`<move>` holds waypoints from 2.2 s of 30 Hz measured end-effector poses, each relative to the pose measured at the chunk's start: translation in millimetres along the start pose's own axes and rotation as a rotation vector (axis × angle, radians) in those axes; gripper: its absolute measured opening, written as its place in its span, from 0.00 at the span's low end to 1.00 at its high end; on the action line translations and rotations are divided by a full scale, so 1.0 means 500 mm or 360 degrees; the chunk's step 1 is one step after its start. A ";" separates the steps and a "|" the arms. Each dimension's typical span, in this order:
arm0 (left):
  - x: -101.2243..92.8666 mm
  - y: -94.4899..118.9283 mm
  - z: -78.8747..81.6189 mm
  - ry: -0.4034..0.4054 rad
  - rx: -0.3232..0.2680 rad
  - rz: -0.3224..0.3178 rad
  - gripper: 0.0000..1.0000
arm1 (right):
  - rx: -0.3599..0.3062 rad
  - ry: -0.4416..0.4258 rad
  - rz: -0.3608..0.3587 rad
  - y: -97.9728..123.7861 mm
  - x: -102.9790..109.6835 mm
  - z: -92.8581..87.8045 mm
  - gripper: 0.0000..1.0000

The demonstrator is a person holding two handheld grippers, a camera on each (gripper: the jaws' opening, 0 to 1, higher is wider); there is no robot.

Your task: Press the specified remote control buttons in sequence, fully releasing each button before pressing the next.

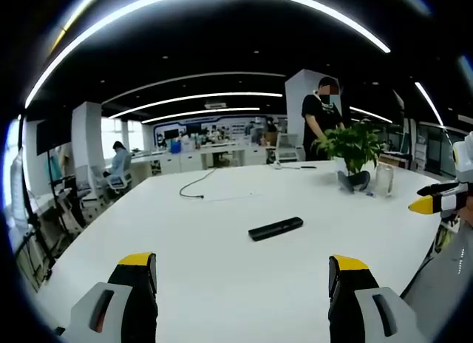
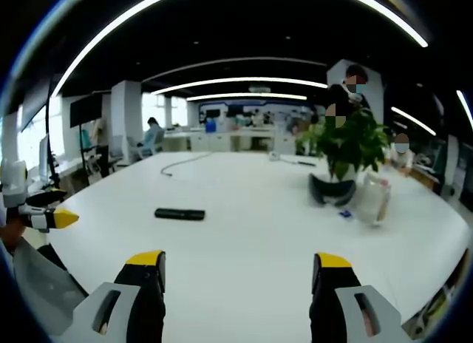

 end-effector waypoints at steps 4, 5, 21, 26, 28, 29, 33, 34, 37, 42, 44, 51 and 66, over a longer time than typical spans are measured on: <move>-0.002 0.001 0.001 -0.0002 -0.0002 -0.0002 1.00 | -0.0002 0.0003 0.0002 0.000 0.001 0.000 0.80; -0.002 0.000 0.000 -0.0005 0.0002 -0.0003 1.00 | 0.0001 0.0004 0.0001 0.000 0.001 0.000 0.80; -0.004 -0.007 -0.017 -0.0109 0.0099 0.0005 1.00 | 0.0010 0.0001 0.0008 -0.002 0.004 -0.001 0.80; -0.004 -0.009 -0.021 -0.0135 0.0114 0.0009 1.00 | 0.0009 0.0002 0.0009 -0.002 0.002 -0.002 0.79; -0.005 -0.011 -0.025 -0.0146 0.0133 0.0013 1.00 | 0.0013 0.0003 0.0008 -0.002 0.001 -0.002 0.79; -0.005 -0.012 -0.026 -0.0154 0.0139 0.0016 1.00 | 0.0011 0.0002 0.0011 -0.002 0.002 -0.002 0.79; -0.008 -0.014 -0.032 -0.0220 0.0173 0.0022 1.00 | 0.0003 -0.0001 0.0014 -0.001 0.002 0.000 0.79; -0.008 -0.015 -0.031 -0.0227 0.0171 0.0021 1.00 | 0.0002 -0.0002 0.0015 -0.001 0.001 0.000 0.78; -0.010 -0.016 -0.034 -0.0253 0.0190 0.0015 1.00 | -0.0004 -0.0008 0.0017 0.000 0.001 0.001 0.78; -0.006 -0.020 -0.040 -0.0312 0.0226 0.0034 0.99 | -0.0008 -0.0012 0.0016 0.000 0.000 0.002 0.77; -0.005 -0.022 -0.042 -0.0342 0.0240 0.0051 0.96 | -0.0009 -0.0014 0.0016 0.000 0.000 0.002 0.77; -0.007 -0.028 -0.048 -0.0460 0.0310 0.0043 0.94 | -0.0015 -0.0028 0.0017 0.001 -0.001 0.004 0.77; -0.029 -0.103 0.001 -0.0675 0.0304 -0.0032 0.83 | 0.0002 -0.0072 0.0025 0.000 -0.006 0.002 0.73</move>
Point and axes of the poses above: the point that each gripper's makers call its tool centre point, and the gripper's own axes: y roughly backward along the fingers, x roughly to its left, z roughly out of its top, the point moved 4 cm from there along y, roughly backward along the fingers, and after that the axes turned 13 degrees about -y, right-handed, at the moved point
